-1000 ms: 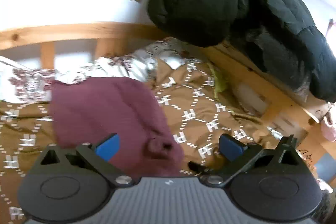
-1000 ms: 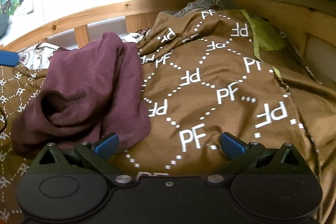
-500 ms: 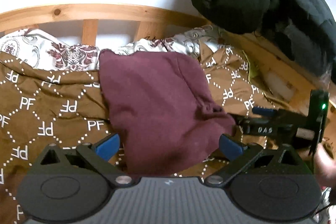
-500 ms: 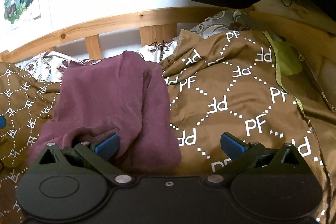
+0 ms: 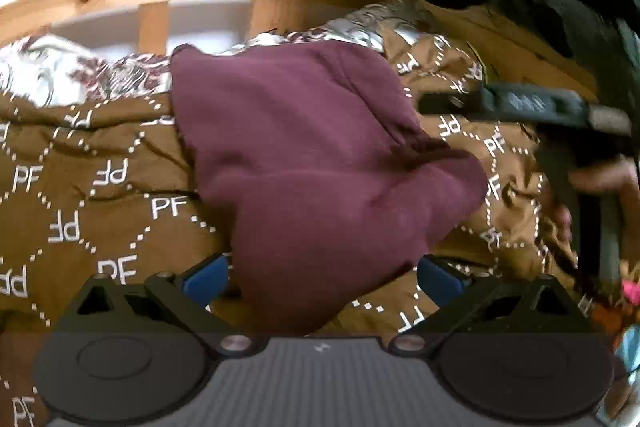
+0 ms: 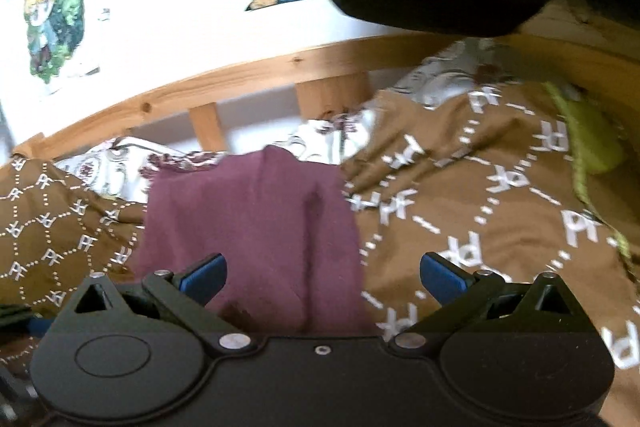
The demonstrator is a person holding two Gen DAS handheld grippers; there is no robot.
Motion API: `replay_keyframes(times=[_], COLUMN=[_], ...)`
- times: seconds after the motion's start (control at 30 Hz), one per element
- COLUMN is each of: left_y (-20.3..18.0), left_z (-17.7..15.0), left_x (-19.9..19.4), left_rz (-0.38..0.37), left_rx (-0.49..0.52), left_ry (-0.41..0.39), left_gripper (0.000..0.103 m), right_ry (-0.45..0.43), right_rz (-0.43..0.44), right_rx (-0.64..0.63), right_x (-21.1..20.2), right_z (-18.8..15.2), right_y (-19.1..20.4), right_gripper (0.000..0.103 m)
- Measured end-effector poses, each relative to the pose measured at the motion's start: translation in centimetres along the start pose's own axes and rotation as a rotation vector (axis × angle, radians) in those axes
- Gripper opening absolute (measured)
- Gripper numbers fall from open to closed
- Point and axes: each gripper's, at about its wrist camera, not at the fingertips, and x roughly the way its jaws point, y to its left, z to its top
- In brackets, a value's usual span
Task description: Fold small clothes
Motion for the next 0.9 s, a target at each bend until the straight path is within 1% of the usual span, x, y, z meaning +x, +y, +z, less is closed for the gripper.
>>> replay_keyframes(times=[0.07,0.17,0.23,0.37,0.43,0.47,0.57,0.63,0.67,0.7,0.73,0.8,0.83,0.87,0.9], left_y=[-0.8,-2.0,-2.6,-3.4,-4.0,-4.3,-5.0,-5.3,-5.4,-5.6,-5.7,-6.1,-6.3,-6.4,-6.4], left_z=[-0.3,-0.6,-0.8,-0.9,-0.9,-1.0,-1.4,-1.7,-1.8,-1.9,-2.0,-2.2,-2.3,-2.4,-2.5], left_x=[-0.2,-0.7,-0.7,-0.7,-0.6,-0.5,-0.4,-0.3,-0.1,-0.1,0.0,0.1,0.2,0.2,0.2], left_rz=[0.025,0.113,0.149,0.147,0.133,0.124,0.117,0.143,0.162,0.176,0.185,0.207,0.214,0.218,0.224], left_rx=[0.057,0.15,0.195,0.231,0.264,0.28,0.319,0.34,0.35,0.354,0.356,0.371,0.381,0.391,0.397], left_ry=[-0.025,-0.094,-0.117,-0.126,-0.113,-0.108,-0.108,-0.113,-0.116,-0.121,-0.126,-0.133,-0.139,-0.145,-0.153], left_gripper=[0.102,0.102,0.102,0.1,0.094,0.092,0.085,0.077,0.075,0.07,0.062,0.057,0.05,0.046,0.04], right_ry=[0.002,0.006,0.005,0.01,0.027,0.036,0.058,0.07,0.073,0.076,0.075,0.065,0.064,0.066,0.069], right_rz=[0.023,0.071,0.091,0.083,0.075,0.074,0.08,0.083,0.083,0.082,0.08,0.076,0.074,0.077,0.079], right_rx=[-0.021,-0.032,-0.034,-0.083,-0.107,-0.112,-0.1,-0.083,-0.08,-0.081,-0.084,-0.094,-0.1,-0.104,-0.108], right_x=[0.9,1.8,2.2,2.3,2.5,2.7,3.2,3.6,3.8,4.0,4.0,4.0,4.0,4.0,4.1], right_z=[0.5,1.1,1.2,0.8,0.5,0.3,-0.1,-0.2,-0.2,-0.2,-0.1,0.0,0.0,0.0,0.0], right_y=[0.4,0.9,1.0,1.4,1.6,1.6,1.4,1.3,1.2,1.2,1.3,1.4,1.5,1.6,1.7], right_gripper=[0.102,0.102,0.102,0.091,0.087,0.086,0.083,0.076,0.07,0.063,0.059,0.043,0.04,0.035,0.028])
